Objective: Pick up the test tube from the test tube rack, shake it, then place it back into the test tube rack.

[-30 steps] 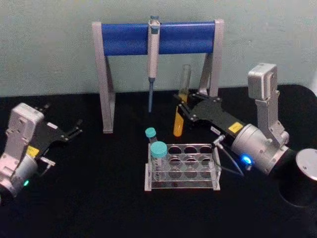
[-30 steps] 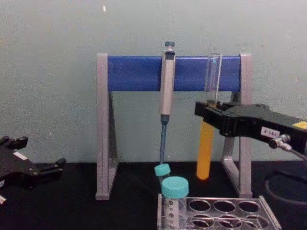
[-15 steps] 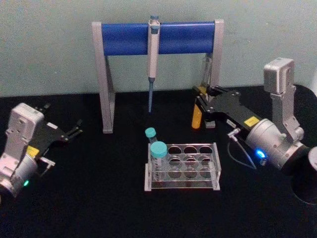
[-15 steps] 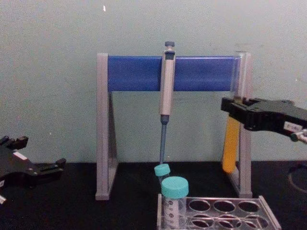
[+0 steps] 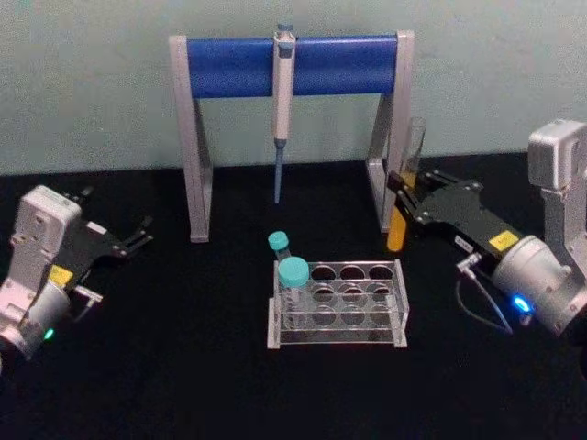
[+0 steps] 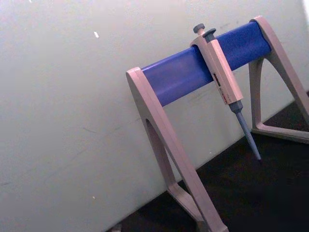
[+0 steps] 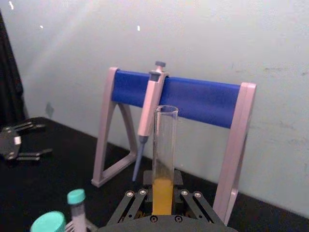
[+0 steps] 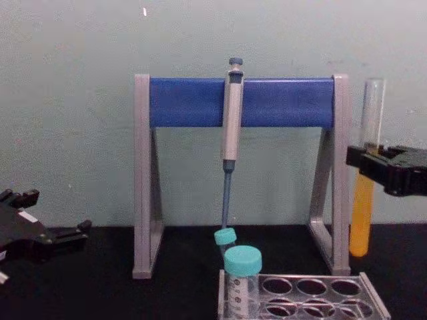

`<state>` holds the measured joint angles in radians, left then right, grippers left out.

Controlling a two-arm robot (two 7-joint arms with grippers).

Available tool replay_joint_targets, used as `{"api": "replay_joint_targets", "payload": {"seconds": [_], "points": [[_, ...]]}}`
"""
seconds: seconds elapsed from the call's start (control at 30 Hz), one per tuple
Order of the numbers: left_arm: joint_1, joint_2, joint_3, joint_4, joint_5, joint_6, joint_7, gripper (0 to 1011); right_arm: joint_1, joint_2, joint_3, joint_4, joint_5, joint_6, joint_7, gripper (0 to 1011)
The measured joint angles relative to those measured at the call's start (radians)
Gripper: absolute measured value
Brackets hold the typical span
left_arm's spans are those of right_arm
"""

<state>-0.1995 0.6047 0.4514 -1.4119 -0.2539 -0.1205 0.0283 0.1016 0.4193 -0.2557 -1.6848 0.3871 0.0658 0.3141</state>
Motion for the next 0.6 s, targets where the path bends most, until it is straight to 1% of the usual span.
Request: {"api": "replay_joint_targets", "payload": {"seconds": [0.07,0.1,0.13,0.2,0.3,0.4,0.53,0.6], "points": [[0.0,0.0,0.0,0.0,0.0,0.0,0.0,1001,-0.007,0.003,0.001,-0.008,0.0,0.003,0.002,226],[0.0,0.0,0.0,0.0,0.0,0.0,0.0,1001,-0.025,0.01,0.001,-0.029,0.002,0.011,0.009,226],[0.0,0.0,0.0,0.0,0.0,0.0,0.0,1001,-0.025,0.01,0.001,-0.029,0.002,0.011,0.009,226],[0.0,0.0,0.0,0.0,0.0,0.0,0.0,1001,-0.039,0.016,-0.007,-0.048,0.007,0.018,0.022,225],[0.0,0.0,0.0,0.0,0.0,0.0,0.0,1001,-0.043,0.017,-0.016,-0.056,0.012,0.021,0.033,226],[0.0,0.0,0.0,0.0,0.0,0.0,0.0,1002,-0.039,0.014,-0.032,-0.059,0.019,0.022,0.046,226],[0.0,0.0,0.0,0.0,0.0,0.0,0.0,1001,-0.012,0.0,-0.064,-0.043,0.026,0.02,0.066,225],[0.0,0.0,0.0,0.0,0.0,0.0,0.0,1001,-0.001,-0.005,-0.074,-0.033,0.027,0.017,0.07,226]]}}
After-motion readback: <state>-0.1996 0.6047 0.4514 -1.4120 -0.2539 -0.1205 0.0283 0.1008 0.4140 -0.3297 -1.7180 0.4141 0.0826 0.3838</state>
